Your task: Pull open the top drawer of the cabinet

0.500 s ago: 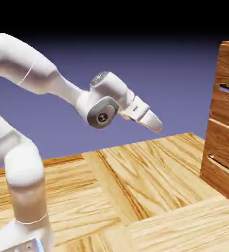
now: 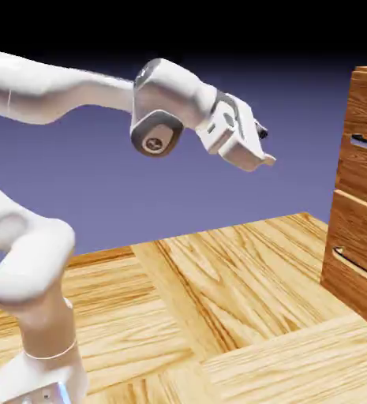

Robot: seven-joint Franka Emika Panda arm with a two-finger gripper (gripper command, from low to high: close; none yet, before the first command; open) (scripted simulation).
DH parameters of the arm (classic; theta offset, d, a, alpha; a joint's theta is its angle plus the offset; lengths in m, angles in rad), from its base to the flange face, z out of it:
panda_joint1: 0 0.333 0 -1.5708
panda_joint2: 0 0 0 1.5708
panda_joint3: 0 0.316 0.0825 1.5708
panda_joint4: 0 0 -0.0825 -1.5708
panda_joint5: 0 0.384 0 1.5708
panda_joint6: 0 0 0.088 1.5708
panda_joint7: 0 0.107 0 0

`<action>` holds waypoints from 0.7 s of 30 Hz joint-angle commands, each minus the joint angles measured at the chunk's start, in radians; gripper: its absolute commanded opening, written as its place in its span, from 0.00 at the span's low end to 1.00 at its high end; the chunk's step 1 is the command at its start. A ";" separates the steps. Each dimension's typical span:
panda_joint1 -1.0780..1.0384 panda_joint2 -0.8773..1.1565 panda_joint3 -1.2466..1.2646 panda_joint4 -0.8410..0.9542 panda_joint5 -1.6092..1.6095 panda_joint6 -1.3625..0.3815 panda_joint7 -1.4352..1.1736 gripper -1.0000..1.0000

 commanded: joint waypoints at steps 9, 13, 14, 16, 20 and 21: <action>-0.290 -0.111 0.197 0.140 0.391 -0.092 0.032 0.50; -0.419 -0.161 0.285 0.203 0.565 -0.133 0.046 0.50; -0.451 -0.173 0.306 0.219 0.609 -0.143 0.050 0.50; -0.515 -0.198 0.350 0.250 0.696 -0.164 0.057 0.50; -0.644 -0.247 0.438 0.312 0.870 -0.204 0.071 0.50; -0.676 -0.259 0.460 0.328 0.913 -0.215 0.075 0.50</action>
